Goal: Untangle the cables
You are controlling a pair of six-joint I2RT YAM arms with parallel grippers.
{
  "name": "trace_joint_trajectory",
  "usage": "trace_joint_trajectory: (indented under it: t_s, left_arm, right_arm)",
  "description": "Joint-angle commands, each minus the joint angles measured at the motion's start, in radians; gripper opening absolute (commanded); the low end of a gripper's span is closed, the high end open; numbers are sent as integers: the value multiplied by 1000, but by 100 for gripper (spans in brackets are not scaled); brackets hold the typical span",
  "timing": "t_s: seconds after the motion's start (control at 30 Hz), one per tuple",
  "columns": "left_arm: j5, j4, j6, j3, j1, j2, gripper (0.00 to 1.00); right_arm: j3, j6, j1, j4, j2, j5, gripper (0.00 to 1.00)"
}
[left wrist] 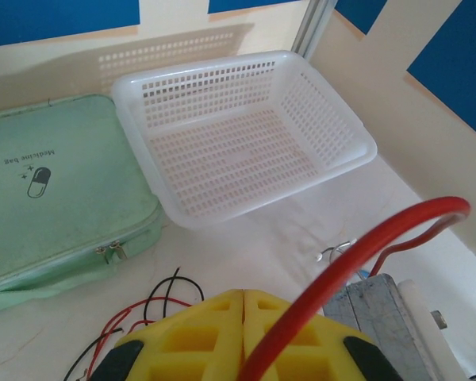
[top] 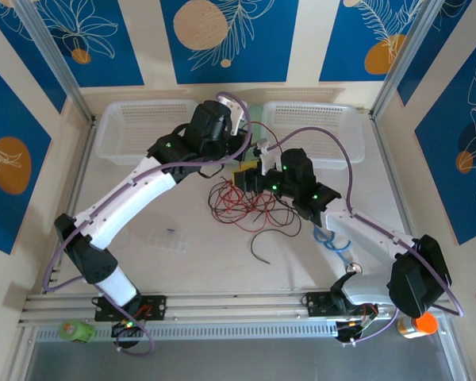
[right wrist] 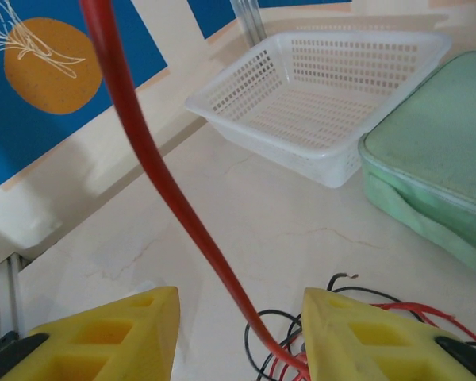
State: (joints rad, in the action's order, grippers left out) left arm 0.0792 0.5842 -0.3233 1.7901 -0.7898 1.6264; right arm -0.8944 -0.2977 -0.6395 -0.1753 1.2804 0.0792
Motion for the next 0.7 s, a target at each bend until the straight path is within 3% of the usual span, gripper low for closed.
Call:
trace_joint_trajectory:
  t_s: [0.0,0.17,0.3,0.33,0.43,0.5,0.53,0.67]
  left_arm:
    - [-18,-34,-17,-7,3,-17,0]
    - [-13,-30,-16,-12,4,-40,0]
    - [-10,-32,-11,-28,7,-73,0]
    - [-13,-33,-9,-34,9,-82,4]
    - [-3,-27,19,-58,15,-120,47]
    - [55,-3,41,-93,24,-160,86]
    - [82,8,46,-115,31,-180,100]
    - [116,-1,34,-294,92,-293,100]
  right_arm:
    - [-23,-14,-21,-32,42,-67,35]
    - [-40,-22,-43,-31,68,-132,0]
    - [-38,-26,-46,-36,55,-170,0]
    - [-38,-28,-48,-35,52,-175,0]
    - [-48,-31,-45,-23,39,-189,0]
    - [-64,-34,-46,2,33,-199,0]
    - [-70,-34,-46,11,29,-200,0]
    - [-109,-44,-40,75,8,-214,0]
